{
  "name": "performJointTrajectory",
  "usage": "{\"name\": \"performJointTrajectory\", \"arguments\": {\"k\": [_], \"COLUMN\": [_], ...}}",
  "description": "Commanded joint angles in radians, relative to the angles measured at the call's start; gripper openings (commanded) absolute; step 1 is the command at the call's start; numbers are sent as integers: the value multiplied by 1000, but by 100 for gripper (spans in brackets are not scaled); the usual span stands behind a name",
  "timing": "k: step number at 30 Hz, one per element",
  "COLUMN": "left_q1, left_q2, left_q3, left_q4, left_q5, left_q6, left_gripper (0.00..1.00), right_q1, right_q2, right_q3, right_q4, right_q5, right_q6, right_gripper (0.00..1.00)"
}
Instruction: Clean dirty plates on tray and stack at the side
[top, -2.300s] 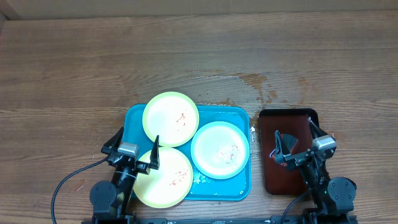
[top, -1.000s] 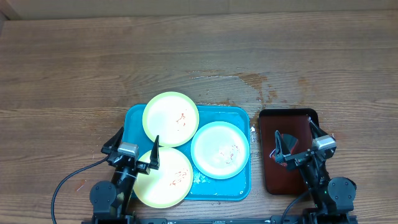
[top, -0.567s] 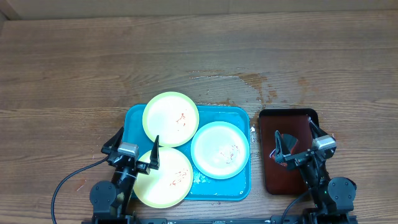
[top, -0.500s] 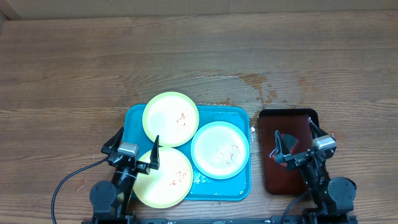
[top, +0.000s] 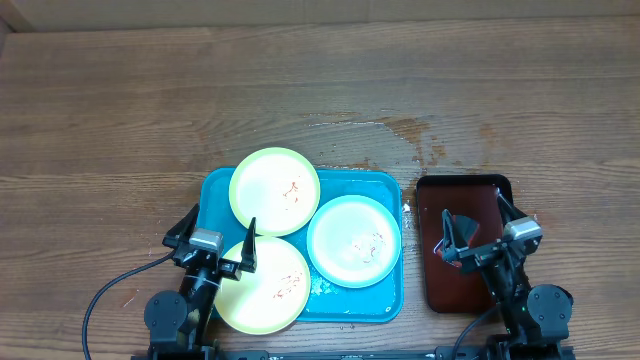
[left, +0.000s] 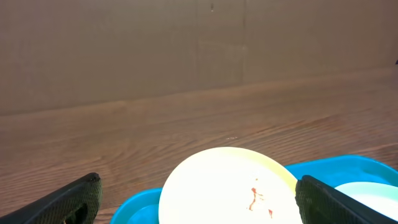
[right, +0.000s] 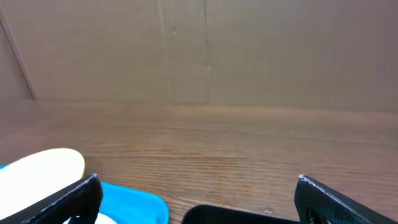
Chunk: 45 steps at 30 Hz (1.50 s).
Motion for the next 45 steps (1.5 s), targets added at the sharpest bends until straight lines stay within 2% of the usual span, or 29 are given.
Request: {"name": "performJointTrajectory", "arguments": {"k": [1, 8, 13, 23, 31, 39, 45], "left_q1": [1, 1, 1, 1, 1, 1, 1], "left_q2": [-11, -11, -11, -11, -11, -11, -11], "left_q3": [-3, -3, -3, -3, -3, -3, -3], "left_q4": [-1, -1, -1, -1, -1, -1, 0], "left_q5": [-5, -5, -5, -5, -5, -5, -5], "left_q6": [-10, -10, -10, -10, -10, -10, -10], "left_gripper": [100, 100, 100, 100, 100, 100, 100], "right_q1": [5, 5, 5, 5, 5, 5, 5], "right_q2": [-8, -1, 90, 604, 1025, 1257, 1307], "right_q3": [-9, 114, 266, 769, 1153, 1199, 1198], "right_q4": [4, -146, -229, -543, -1041, -1310, -1375], "right_q5": [-2, -8, -21, -224, -271, -299, -270], "right_q6": [172, 202, 203, 204, 204, 203, 197], "right_gripper": [100, 100, 100, 100, 100, 100, 100]}}
